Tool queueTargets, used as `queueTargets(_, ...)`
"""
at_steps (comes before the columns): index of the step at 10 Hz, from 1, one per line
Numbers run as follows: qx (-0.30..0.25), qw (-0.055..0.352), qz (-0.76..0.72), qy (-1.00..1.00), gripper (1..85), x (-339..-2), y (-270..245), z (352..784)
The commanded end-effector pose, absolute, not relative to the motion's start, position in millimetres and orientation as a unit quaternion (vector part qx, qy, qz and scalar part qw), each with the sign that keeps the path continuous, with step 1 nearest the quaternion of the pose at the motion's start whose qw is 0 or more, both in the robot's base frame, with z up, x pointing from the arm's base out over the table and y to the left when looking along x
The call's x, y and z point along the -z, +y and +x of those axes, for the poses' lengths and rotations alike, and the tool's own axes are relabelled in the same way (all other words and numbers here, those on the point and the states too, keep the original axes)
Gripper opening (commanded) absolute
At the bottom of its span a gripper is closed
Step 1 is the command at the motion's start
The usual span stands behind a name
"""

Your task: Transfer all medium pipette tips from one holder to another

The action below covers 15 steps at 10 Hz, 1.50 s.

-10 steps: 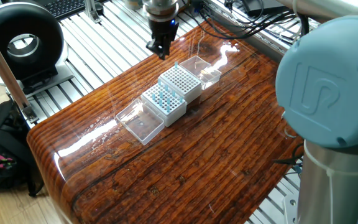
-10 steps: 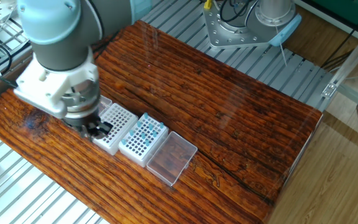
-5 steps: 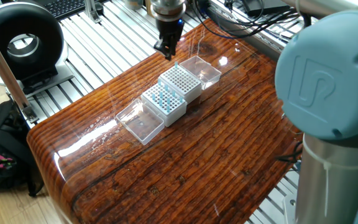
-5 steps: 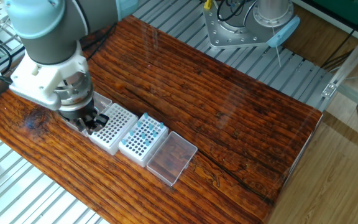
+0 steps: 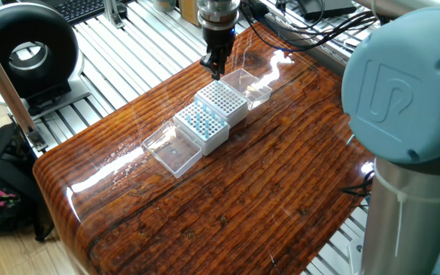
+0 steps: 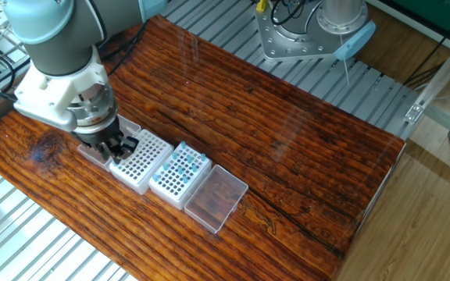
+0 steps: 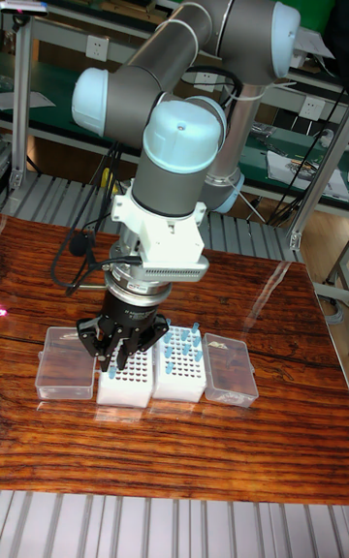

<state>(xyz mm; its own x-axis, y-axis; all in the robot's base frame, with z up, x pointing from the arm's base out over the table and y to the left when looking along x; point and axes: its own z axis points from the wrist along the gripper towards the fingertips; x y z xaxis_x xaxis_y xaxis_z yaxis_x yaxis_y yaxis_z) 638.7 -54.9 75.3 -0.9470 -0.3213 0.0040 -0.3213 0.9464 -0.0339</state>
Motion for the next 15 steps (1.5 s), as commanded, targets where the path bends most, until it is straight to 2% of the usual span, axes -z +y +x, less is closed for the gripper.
queueTargets(1, 0.008, 0.001, -0.16, 0.987, 28.0, -72.2, -51.9, 636.6)
queueTargets(5, 0.012, 0.01, -0.159, 0.987, 26.3, -66.6, -52.6, 642.3)
queueTargets(7, 0.011, 0.01, -0.156, 0.988, 21.0, -66.8, -52.5, 642.4)
queueTargets(8, 0.011, 0.01, -0.153, 0.988, 14.7, -66.9, -51.9, 642.5)
queueTargets(15, 0.011, 0.008, -0.15, 0.989, 11.3, -77.0, -50.1, 641.4)
